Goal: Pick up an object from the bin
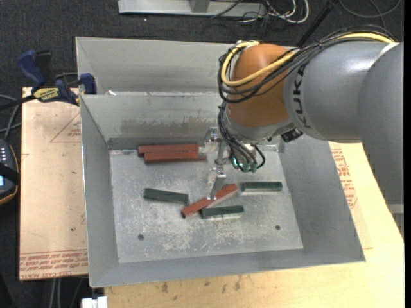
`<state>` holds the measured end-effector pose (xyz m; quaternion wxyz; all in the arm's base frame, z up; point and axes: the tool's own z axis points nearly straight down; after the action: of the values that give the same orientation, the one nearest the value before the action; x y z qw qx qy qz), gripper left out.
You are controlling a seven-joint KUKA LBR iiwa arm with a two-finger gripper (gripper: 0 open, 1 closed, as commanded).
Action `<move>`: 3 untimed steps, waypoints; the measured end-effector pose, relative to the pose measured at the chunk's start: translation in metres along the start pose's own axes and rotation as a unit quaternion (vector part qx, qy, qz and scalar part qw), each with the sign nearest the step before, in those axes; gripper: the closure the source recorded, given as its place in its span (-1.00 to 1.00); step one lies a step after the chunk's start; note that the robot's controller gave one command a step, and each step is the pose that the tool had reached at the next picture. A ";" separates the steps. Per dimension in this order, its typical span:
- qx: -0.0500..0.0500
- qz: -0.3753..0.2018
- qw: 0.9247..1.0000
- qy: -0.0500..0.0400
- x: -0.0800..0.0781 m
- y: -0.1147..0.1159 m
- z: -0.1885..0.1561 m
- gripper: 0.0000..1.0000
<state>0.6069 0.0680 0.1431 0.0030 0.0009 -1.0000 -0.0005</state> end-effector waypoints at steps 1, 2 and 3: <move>0.000 0.001 1.000 -0.003 -0.002 0.000 -0.004 -1.00; -0.001 -0.014 1.000 -0.011 0.037 -0.019 0.065 1.00; -0.001 -0.014 1.000 -0.011 0.037 -0.019 0.065 1.00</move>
Offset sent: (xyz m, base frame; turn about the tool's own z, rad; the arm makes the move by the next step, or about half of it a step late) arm -0.0438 -0.0206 -0.0731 -0.0289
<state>0.5691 0.0491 0.0785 -0.0077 0.0146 -0.9999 -0.0020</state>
